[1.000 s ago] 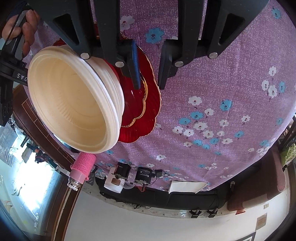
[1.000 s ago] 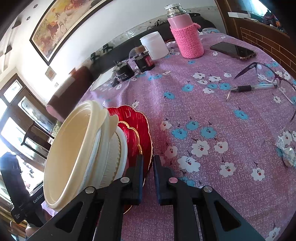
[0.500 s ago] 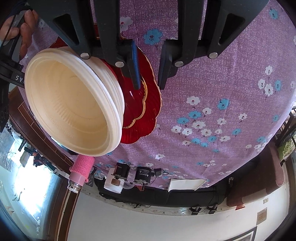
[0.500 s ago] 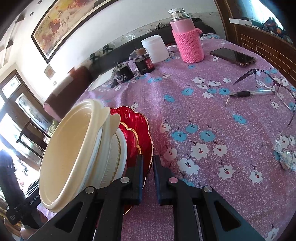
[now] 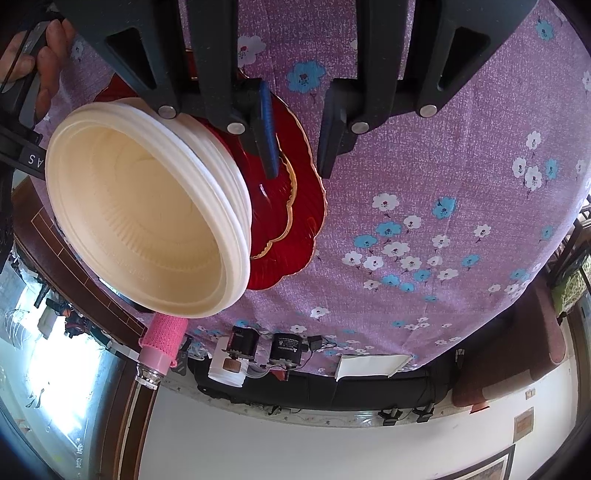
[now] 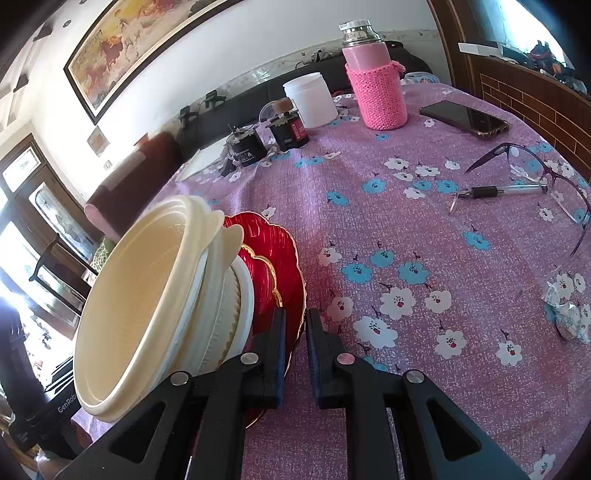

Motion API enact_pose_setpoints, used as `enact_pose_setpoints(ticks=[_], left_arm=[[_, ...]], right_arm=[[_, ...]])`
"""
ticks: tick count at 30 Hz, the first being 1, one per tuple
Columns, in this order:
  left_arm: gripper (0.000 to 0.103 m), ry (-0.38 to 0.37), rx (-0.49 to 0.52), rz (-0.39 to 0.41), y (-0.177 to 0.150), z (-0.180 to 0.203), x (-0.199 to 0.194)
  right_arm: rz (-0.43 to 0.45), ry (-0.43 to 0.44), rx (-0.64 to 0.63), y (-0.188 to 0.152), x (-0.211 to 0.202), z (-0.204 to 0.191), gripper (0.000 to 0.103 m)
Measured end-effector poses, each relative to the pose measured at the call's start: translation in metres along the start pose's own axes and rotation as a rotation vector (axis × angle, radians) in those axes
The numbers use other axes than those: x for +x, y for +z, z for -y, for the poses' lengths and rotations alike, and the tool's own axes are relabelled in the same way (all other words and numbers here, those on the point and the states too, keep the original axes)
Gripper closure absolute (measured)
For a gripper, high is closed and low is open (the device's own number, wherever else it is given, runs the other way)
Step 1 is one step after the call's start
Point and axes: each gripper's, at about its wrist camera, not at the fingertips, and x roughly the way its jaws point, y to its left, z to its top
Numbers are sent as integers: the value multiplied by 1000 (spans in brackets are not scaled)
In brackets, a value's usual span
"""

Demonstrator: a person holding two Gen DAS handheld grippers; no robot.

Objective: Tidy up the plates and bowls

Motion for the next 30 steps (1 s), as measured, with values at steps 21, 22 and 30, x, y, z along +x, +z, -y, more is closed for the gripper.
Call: enact_pose_setpoints(ticks=[21,22,30], left_arm=[[40,-56,-28,-11,-9,-15,-17],[38,-59,-26,-10,-11,-16,-20],[16,-82,5,70,-39,-18,-49]], right_arm=[[5,-31,-6,-5,-23,-5,77],[16,-42,-9,-6,-28,-5,66],[85,-119,-44,-29,-60,-10,39]])
